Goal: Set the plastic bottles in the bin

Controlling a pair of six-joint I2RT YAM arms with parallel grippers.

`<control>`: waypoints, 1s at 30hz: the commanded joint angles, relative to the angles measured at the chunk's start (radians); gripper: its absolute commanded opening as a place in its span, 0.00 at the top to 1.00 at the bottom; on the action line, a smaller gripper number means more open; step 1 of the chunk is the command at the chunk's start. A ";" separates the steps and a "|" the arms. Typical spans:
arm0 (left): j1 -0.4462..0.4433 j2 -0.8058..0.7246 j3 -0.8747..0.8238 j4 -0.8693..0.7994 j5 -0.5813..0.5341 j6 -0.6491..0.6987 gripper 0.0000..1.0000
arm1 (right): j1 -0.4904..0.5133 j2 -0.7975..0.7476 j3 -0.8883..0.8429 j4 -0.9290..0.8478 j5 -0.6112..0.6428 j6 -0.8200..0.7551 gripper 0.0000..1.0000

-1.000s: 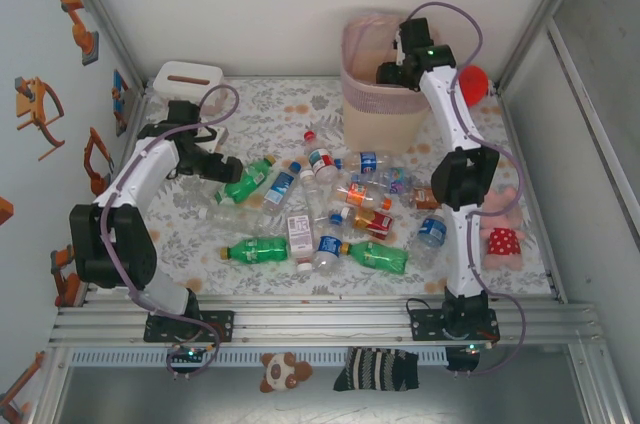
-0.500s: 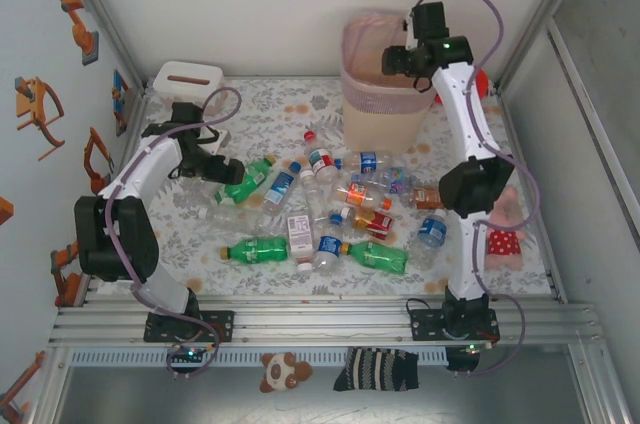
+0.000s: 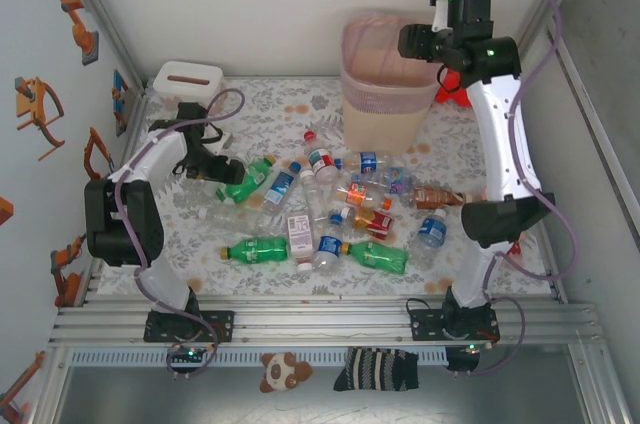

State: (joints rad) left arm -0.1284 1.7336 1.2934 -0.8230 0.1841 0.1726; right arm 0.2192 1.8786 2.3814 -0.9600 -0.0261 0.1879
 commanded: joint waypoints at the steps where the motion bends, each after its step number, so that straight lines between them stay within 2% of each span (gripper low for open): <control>1: 0.004 0.014 0.010 -0.044 -0.009 0.019 0.14 | -0.004 -0.068 -0.065 0.026 -0.008 0.017 0.26; 9: 0.009 -0.040 -0.009 -0.007 -0.009 0.013 0.15 | -0.004 -0.174 -0.167 0.026 -0.006 0.012 0.27; 14: 0.014 -0.022 -0.003 -0.017 -0.016 0.004 0.15 | -0.004 -0.232 -0.248 0.046 -0.006 0.021 0.28; 22: 0.014 0.004 0.003 -0.021 0.049 -0.015 0.16 | -0.004 -0.264 -0.306 0.053 -0.007 0.027 0.28; 30: 0.003 0.046 0.004 -0.039 0.045 -0.015 0.23 | -0.005 -0.281 -0.340 0.063 -0.017 0.033 0.29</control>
State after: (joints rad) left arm -0.1188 1.7512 1.2934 -0.8276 0.2077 0.1627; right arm 0.2192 1.6333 2.0586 -0.9211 -0.0368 0.2066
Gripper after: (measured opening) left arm 0.777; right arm 0.711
